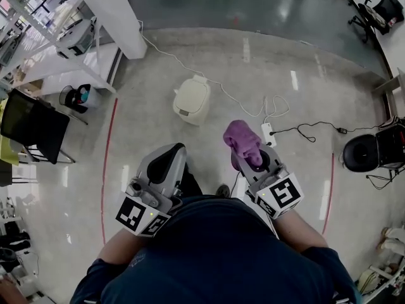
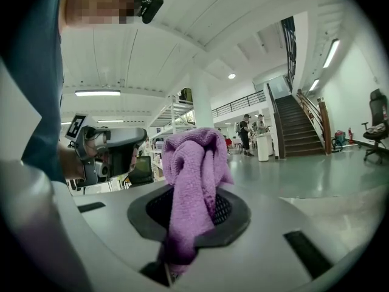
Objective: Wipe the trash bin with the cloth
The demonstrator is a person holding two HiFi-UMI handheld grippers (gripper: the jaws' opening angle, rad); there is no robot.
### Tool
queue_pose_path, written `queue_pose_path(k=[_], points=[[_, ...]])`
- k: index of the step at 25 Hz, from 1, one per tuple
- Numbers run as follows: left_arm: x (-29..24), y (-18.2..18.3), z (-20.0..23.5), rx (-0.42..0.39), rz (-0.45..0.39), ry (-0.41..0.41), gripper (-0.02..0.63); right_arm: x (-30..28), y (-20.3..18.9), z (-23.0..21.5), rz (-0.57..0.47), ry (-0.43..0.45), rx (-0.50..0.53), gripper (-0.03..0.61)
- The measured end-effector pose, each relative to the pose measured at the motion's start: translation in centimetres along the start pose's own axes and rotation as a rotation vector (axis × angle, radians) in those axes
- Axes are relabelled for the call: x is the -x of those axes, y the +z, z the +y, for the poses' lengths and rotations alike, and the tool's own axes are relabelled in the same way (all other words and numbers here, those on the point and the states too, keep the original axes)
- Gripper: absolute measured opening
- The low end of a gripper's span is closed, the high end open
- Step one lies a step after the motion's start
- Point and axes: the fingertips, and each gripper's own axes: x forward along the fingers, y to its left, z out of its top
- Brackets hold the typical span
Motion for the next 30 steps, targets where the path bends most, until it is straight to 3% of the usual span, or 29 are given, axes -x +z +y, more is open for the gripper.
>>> queue_pose_path(k=[13, 20, 30], points=[[-6.6, 1.3, 13.1, 0.021, 0.041, -0.165, -0.002, -11.4, 1.3, -4.4, 0.027, -0.182, -0.052, 0.069], [-9.5, 0.8, 17.4, 0.048, 0.069, -0.262, -0.002, -15.4, 1.8, -6.5, 0.005, -0.284, -0.064, 0.069], [-13.8, -4.7, 19.3, 0.083, 0.137, -0.223, -0.002, -17.2, -1.8, -11.1, 0.029, -0.256, -0.115, 0.069]])
